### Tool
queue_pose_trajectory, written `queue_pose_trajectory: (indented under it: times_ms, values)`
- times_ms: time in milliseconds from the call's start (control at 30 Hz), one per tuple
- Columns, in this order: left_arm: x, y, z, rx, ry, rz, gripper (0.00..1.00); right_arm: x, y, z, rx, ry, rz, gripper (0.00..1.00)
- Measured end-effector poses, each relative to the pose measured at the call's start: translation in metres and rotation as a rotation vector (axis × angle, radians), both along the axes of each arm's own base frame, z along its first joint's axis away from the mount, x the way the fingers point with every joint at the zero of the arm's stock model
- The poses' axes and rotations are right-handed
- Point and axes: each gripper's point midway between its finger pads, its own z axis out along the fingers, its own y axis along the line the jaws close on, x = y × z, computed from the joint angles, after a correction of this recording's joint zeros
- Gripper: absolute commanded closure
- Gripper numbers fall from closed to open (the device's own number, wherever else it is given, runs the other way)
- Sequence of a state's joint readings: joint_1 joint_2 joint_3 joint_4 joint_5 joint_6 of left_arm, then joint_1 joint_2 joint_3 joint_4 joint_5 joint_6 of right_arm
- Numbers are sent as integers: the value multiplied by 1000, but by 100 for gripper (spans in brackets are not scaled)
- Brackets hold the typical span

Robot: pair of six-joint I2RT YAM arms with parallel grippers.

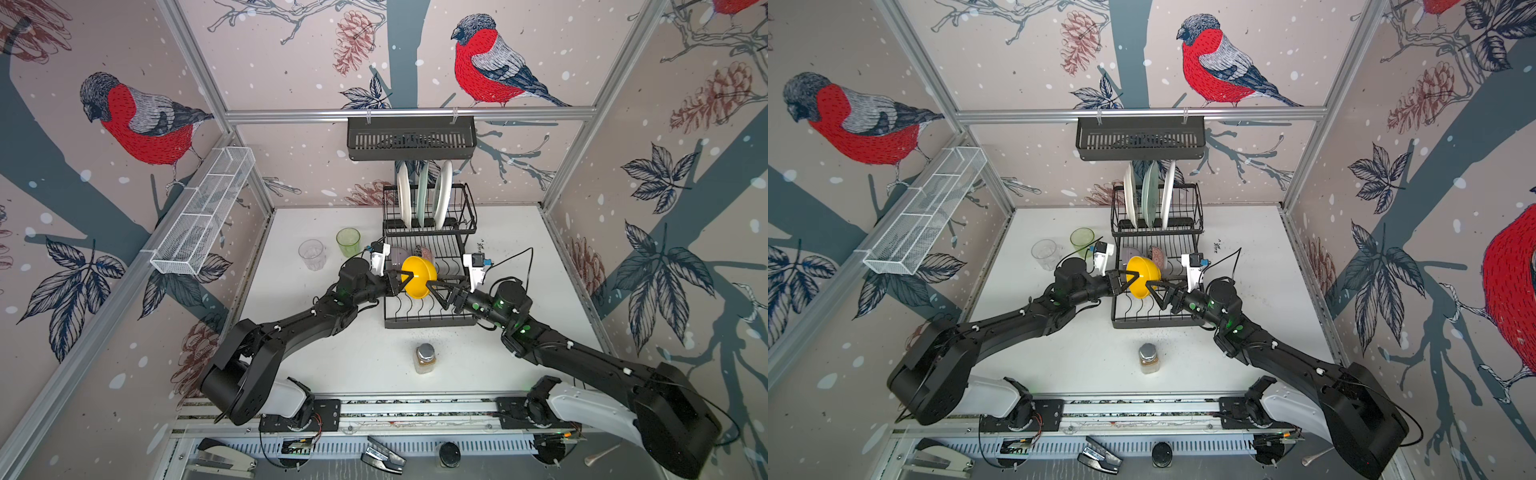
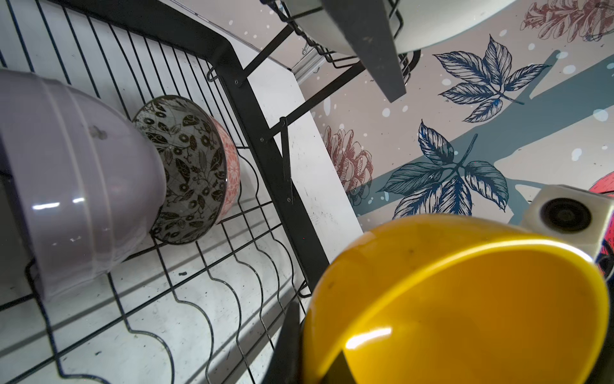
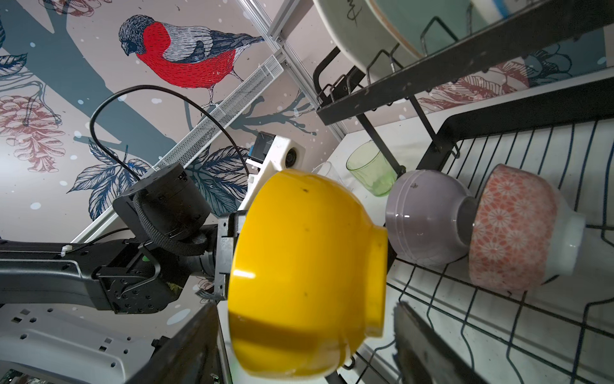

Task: Unload the mixed dishes from the dish rack
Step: 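Grasp the yellow bowl rim with the left gripper beside the right gripper, then open the right gripper and withdraw it while the left gripper carries the bowl away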

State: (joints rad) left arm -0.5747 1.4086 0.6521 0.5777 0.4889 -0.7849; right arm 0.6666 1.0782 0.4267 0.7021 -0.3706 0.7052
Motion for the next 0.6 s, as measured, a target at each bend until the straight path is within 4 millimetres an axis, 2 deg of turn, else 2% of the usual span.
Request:
queue_pose_trajectory:
  times_ms: [100,167,600]
  values:
    - [-2,1,3,-1,-3,2,100,-2,-1,4,-5,-15,-2,3]
    - [0,4,4,4,-6,23,100,-2,-4,6,-13,-27,-15,0]
    - [0,22,2,97,-27,92,100,7,-19,-7,-95,-34,-113,0]
